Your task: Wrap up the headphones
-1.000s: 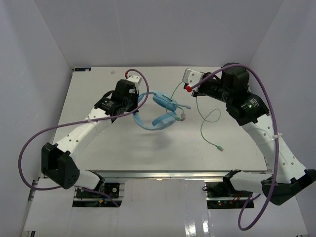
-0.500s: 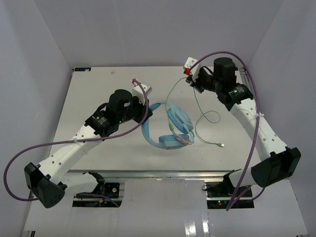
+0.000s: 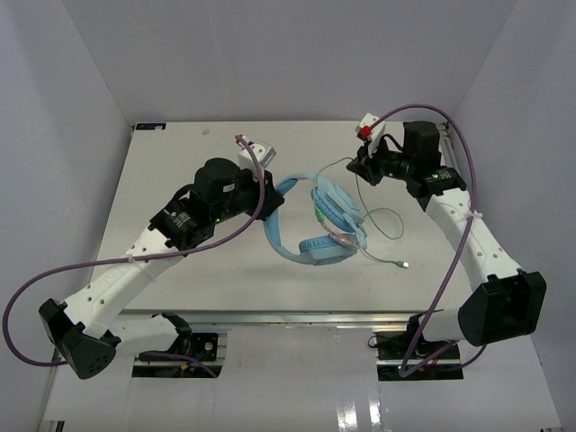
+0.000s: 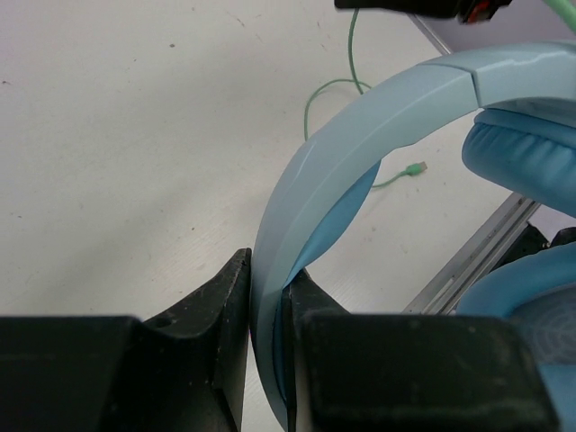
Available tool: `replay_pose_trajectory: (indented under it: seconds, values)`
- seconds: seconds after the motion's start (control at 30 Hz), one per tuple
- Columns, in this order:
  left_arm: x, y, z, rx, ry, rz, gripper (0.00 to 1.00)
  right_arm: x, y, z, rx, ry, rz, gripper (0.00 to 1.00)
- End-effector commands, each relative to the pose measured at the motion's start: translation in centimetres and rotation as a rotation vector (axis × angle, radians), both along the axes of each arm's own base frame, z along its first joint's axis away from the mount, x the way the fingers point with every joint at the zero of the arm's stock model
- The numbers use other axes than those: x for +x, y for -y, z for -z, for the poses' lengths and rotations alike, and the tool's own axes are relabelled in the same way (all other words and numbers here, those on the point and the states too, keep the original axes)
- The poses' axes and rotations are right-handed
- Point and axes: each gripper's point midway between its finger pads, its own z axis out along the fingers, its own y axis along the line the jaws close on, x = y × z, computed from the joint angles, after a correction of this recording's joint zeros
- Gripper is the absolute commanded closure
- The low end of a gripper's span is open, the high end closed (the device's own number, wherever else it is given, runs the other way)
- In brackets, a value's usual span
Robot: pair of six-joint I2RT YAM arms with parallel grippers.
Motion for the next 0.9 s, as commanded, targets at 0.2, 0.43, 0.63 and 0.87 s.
replay_pose_trajectory:
  seconds: [0.2, 0.43, 0.63, 0.87]
  values:
    - [-0.4, 0.7, -10.7, -0.265, 0.081, -0.021, 1.00, -5.6, -3.8, -2.4, 0.282, -0.122, -0.273, 0.88]
    - [0.0, 1.1, -12.5, -0.326, 0.054, -0.054, 1.00, -8.2, -4.8, -3.8, 0.399, -0.191, -0.384, 0.65]
    - [0.4, 1.3, -13.9, -0.375, 0.033, -0.078, 1.00, -9.5, -5.5, -3.1, 0.467, -0.269, -0.412, 0.35]
    - [0.8, 0.6, -16.6, -0.437, 0.046, -0.134, 1.00, -10.8, -6.3, 0.0, 0.456, -0.292, -0.453, 0.25]
